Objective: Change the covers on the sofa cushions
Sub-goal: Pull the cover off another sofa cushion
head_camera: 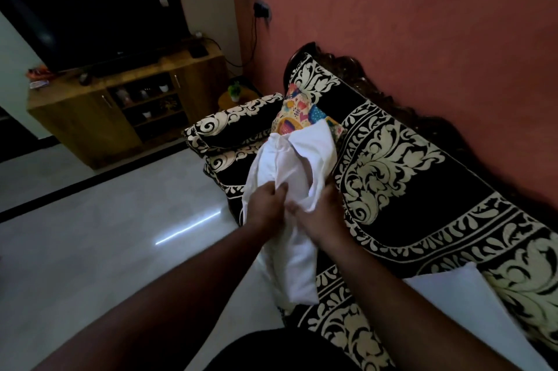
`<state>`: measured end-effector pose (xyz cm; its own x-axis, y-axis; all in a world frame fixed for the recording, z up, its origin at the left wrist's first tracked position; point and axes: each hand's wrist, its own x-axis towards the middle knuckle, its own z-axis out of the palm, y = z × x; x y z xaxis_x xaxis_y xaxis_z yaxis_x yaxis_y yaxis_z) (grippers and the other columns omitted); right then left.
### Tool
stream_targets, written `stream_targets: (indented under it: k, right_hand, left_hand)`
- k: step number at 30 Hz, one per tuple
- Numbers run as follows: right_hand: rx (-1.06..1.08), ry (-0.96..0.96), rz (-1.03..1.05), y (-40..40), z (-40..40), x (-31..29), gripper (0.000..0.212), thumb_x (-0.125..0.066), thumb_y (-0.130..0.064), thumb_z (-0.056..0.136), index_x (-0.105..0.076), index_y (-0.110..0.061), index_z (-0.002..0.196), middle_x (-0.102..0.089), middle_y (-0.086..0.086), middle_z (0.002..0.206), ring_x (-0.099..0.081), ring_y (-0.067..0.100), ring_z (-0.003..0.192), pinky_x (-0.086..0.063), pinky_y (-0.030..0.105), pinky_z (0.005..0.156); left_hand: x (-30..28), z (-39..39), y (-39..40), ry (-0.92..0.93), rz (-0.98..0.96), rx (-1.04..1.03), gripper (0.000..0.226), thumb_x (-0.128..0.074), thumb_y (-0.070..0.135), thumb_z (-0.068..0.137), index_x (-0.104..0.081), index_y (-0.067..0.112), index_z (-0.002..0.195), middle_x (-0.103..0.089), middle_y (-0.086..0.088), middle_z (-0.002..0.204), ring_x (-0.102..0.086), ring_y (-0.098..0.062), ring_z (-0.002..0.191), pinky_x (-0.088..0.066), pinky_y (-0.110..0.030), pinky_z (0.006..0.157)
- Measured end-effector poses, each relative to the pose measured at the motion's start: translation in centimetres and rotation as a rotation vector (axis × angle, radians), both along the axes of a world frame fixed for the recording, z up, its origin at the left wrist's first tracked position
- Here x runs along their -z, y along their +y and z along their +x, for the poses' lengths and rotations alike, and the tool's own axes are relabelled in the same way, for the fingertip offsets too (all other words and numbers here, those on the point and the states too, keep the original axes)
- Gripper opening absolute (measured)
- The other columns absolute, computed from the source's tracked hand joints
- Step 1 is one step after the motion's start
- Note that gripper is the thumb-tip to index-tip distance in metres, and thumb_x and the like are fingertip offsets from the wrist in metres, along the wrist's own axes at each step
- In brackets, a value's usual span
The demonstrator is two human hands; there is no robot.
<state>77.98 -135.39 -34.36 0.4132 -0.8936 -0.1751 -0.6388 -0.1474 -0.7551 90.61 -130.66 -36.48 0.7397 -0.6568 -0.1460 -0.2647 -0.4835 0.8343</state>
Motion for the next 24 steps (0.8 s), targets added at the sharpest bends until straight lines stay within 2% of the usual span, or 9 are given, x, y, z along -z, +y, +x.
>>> stream_targets:
  k: [1, 3, 7, 10, 14, 17, 19, 21, 24]
  right_hand:
    - [-0.048, 0.084, 0.026, 1.2, -0.4, 0.6, 0.109, -0.076, -0.068, 0.071, -0.029, -0.011, 0.151, -0.051, 0.014, 0.139, -0.052, 0.032, 0.128, -0.045, 0.037, 0.102]
    - [-0.129, 0.171, 0.106, 2.5, -1.7, 1.7, 0.092, -0.066, -0.076, 0.076, -0.045, -0.011, 0.138, -0.063, 0.011, 0.124, -0.063, 0.030, 0.113, -0.049, 0.032, 0.088]
    - [-0.256, 0.063, 0.178, 2.2, -2.8, 2.6, 0.043, -0.064, -0.056, 0.092, -0.050, -0.018, 0.107, -0.064, 0.000, 0.095, -0.063, 0.022, 0.087, -0.044, 0.030, 0.070]
    - [-0.307, 0.068, 0.140, 1.9, -3.1, 4.3, 0.034, -0.062, -0.045, 0.096, -0.052, -0.019, 0.117, -0.067, 0.001, 0.102, -0.066, 0.025, 0.095, -0.051, 0.034, 0.076]
    - [-0.264, 0.361, 0.077, 1.2, -2.4, 6.7, 0.034, -0.053, -0.045, 0.098, -0.047, -0.019, 0.120, -0.067, 0.010, 0.112, -0.066, 0.032, 0.103, -0.049, 0.035, 0.078]
    - [-0.286, 0.478, 0.061, 0.9, -0.2, 6.7, 0.037, -0.055, -0.039, 0.095, -0.047, -0.016, 0.124, -0.065, 0.014, 0.122, -0.063, 0.034, 0.110, -0.051, 0.038, 0.086]
    - [-0.215, 0.311, 0.161, 0.1, 1.3, 5.5, 0.054, -0.067, -0.033, 0.090, -0.043, -0.015, 0.135, -0.062, 0.015, 0.129, -0.061, 0.033, 0.114, -0.049, 0.035, 0.085]
    - [-0.120, -0.078, 0.315, -0.6, 3.0, 2.8, 0.076, -0.072, -0.029, 0.091, -0.030, -0.022, 0.154, -0.053, 0.010, 0.144, -0.058, 0.028, 0.121, -0.050, 0.035, 0.092]
    - [0.036, -0.533, 0.371, -0.8, 6.7, -2.3, 0.075, -0.059, -0.032, 0.101, -0.014, -0.029, 0.161, -0.045, 0.004, 0.149, -0.054, 0.020, 0.124, -0.050, 0.029, 0.090]
  left_hand:
    - [-0.5, 0.5, -0.3, 0.022, -0.038, -0.051, 0.036, -0.059, 0.035, 0.098, -0.063, 0.006, 0.079, -0.066, -0.010, 0.077, -0.062, -0.028, 0.079, -0.040, -0.037, 0.066]
    - [-1.5, 1.9, -0.6, 0.087, -0.094, -0.139, 0.033, -0.063, 0.035, 0.093, -0.068, 0.003, 0.083, -0.070, -0.012, 0.080, -0.066, -0.030, 0.081, -0.049, -0.039, 0.070]
    - [-1.2, 6.4, 0.5, 0.162, -0.168, -0.249, 0.045, -0.061, 0.052, 0.067, -0.069, 0.008, 0.078, -0.072, -0.011, 0.075, -0.069, -0.032, 0.077, -0.058, -0.049, 0.072]
    - [-2.2, 9.0, 1.3, 0.302, -0.281, -0.333, 0.033, -0.067, 0.042, 0.065, -0.070, 0.011, 0.074, -0.071, -0.010, 0.077, -0.067, -0.028, 0.075, -0.057, -0.046, 0.072]
    - [-3.9, 10.5, 1.9, 0.418, -0.394, -0.312, 0.006, -0.069, 0.018, 0.083, -0.070, 0.012, 0.082, -0.070, -0.011, 0.086, -0.067, -0.026, 0.080, -0.058, -0.042, 0.074]
    - [-4.0, 11.4, 3.1, 0.453, -0.386, -0.217, 0.023, -0.076, 0.023, 0.067, -0.075, 0.016, 0.089, -0.074, -0.013, 0.096, -0.071, -0.033, 0.090, -0.060, -0.048, 0.080]
    - [-4.4, 12.1, 4.6, 0.478, -0.373, -0.114, 0.030, -0.075, 0.018, 0.067, -0.075, 0.012, 0.096, -0.074, -0.015, 0.096, -0.072, -0.031, 0.087, -0.061, -0.046, 0.077]
    - [-5.2, 12.7, 6.1, 0.513, -0.426, -0.032, 0.019, -0.068, 0.001, 0.079, -0.073, 0.008, 0.095, -0.073, -0.013, 0.088, -0.070, -0.027, 0.079, -0.060, -0.039, 0.072]
    - [-6.2, 12.8, 7.6, 0.547, -0.468, 0.080, 0.019, -0.062, -0.009, 0.083, -0.071, 0.004, 0.093, -0.070, -0.017, 0.085, -0.068, -0.030, 0.076, -0.059, -0.037, 0.066]
